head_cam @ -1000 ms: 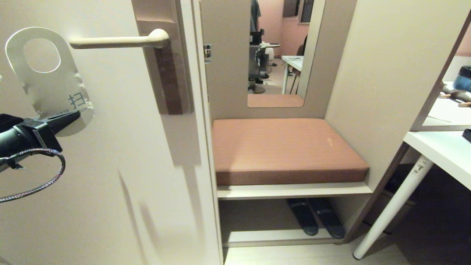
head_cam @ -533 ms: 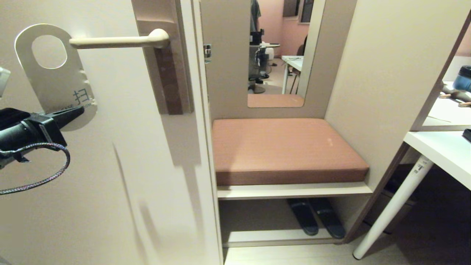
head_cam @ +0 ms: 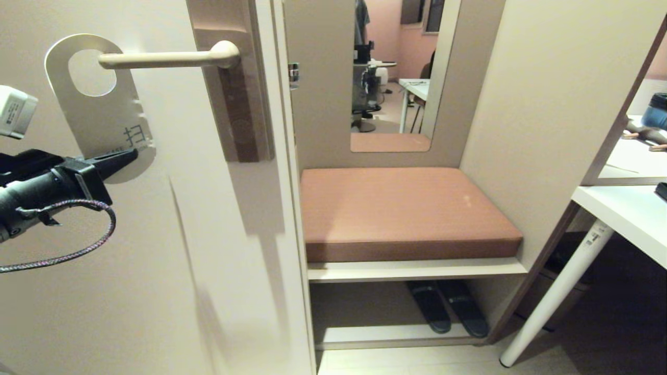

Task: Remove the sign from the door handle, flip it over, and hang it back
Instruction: Hang the sign back with the other side facing out

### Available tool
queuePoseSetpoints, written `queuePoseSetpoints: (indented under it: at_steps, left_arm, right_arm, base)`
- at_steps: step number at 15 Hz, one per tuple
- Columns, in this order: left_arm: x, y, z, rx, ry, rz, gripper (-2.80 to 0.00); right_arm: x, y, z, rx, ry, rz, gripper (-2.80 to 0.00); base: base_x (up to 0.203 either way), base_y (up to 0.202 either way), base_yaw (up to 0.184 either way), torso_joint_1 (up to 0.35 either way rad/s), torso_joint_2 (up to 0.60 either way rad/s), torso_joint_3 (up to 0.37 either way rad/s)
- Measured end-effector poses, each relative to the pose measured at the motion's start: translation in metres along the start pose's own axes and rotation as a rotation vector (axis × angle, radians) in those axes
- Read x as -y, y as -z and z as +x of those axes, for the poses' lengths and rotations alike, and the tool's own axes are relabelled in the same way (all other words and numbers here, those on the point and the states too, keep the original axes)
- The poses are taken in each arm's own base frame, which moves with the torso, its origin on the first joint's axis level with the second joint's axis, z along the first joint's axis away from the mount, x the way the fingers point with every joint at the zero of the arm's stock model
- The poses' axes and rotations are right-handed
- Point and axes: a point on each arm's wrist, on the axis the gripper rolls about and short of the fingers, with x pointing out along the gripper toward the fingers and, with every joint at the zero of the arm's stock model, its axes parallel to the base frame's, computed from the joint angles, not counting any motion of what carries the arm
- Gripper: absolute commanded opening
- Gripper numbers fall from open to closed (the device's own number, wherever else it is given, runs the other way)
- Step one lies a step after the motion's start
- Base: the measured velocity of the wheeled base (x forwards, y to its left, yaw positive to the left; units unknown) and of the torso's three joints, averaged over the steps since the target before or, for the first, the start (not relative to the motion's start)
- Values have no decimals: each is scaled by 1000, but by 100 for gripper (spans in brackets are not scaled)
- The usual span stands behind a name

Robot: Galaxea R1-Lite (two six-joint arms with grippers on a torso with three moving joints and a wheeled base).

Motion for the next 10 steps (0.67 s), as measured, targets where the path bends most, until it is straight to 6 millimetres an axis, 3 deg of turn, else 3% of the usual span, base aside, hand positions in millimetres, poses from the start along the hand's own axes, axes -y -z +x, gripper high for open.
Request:
queuePoseSetpoints:
  at_steps: [10]
  left_arm:
    - [17, -6, 5, 23, 67, 59, -280]
  right_arm:
    - [0, 0, 0, 0, 1, 0, -280]
  base:
    - [0, 0, 0, 0, 0, 0]
